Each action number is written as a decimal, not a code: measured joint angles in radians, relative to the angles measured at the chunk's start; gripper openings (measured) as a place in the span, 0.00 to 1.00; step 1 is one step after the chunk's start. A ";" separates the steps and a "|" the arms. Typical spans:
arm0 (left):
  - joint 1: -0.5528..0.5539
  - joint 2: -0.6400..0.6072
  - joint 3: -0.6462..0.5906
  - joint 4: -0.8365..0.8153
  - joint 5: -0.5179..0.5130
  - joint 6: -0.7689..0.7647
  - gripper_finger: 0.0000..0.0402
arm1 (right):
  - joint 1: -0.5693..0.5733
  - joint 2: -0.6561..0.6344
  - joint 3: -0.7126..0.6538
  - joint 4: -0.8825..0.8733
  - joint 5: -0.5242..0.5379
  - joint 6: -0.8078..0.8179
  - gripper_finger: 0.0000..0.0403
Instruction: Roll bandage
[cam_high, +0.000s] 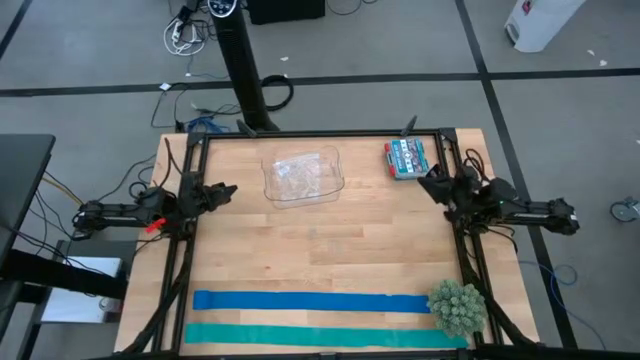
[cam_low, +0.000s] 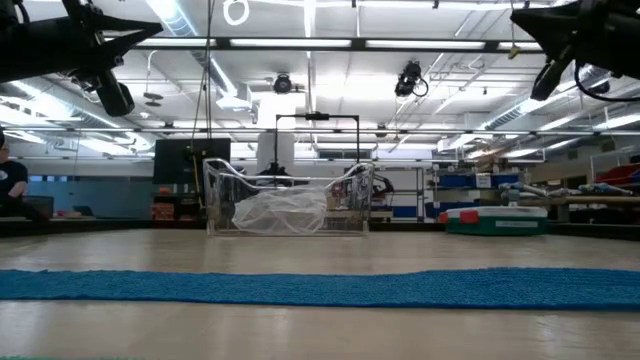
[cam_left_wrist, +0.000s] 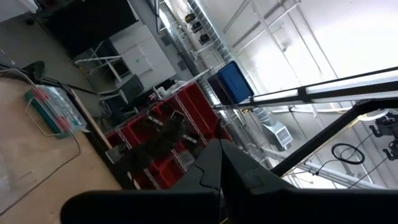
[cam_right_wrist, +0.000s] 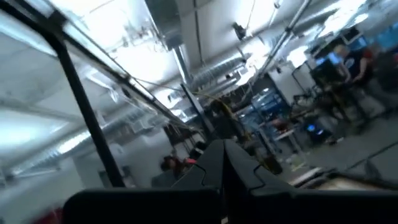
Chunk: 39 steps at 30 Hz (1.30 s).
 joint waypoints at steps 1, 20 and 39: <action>0.000 0.000 0.000 0.006 0.000 -0.011 0.01 | 0.000 0.002 0.007 -0.003 0.012 0.029 0.00; 0.000 0.000 0.000 0.083 -0.188 -0.050 0.01 | 0.001 0.411 0.391 0.006 0.014 0.129 0.00; 0.000 0.231 0.590 -0.313 -0.105 0.426 0.01 | 0.001 1.004 0.885 0.001 -0.195 0.084 0.00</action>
